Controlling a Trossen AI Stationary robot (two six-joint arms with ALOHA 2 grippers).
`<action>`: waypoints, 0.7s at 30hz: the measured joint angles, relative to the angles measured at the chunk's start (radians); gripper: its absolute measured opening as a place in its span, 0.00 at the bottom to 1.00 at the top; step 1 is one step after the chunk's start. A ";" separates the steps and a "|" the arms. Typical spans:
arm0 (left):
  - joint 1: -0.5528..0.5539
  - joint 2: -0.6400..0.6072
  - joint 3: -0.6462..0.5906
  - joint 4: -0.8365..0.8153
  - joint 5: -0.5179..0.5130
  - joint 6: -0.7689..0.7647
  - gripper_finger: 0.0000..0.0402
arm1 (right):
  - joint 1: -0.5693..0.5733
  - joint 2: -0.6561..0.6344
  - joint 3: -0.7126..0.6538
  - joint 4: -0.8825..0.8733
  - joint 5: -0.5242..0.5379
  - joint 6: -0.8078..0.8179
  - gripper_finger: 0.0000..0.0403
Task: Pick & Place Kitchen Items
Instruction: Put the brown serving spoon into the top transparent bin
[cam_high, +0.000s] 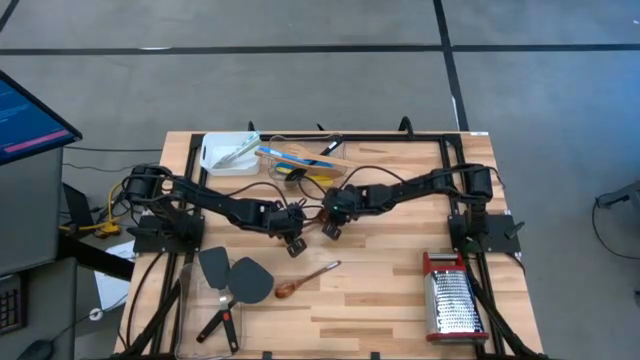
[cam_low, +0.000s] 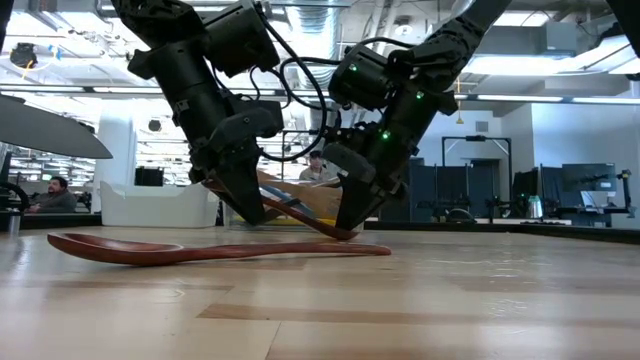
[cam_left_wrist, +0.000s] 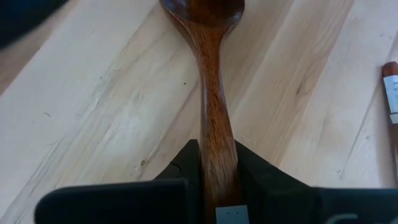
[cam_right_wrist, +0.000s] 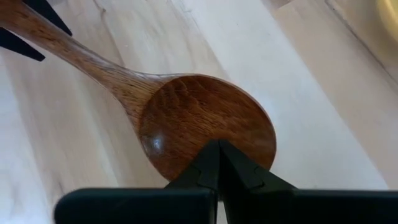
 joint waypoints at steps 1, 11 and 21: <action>0.000 0.000 0.000 0.000 0.001 0.000 0.09 | -0.001 0.000 0.005 -0.010 -0.019 -0.001 0.00; -0.002 0.000 0.000 0.011 0.001 0.003 0.08 | -0.013 -0.004 0.192 -0.320 -0.110 -0.165 0.00; 0.000 0.000 0.002 0.008 -0.004 0.010 0.10 | -0.048 -0.275 0.262 -0.612 -0.111 -0.317 0.00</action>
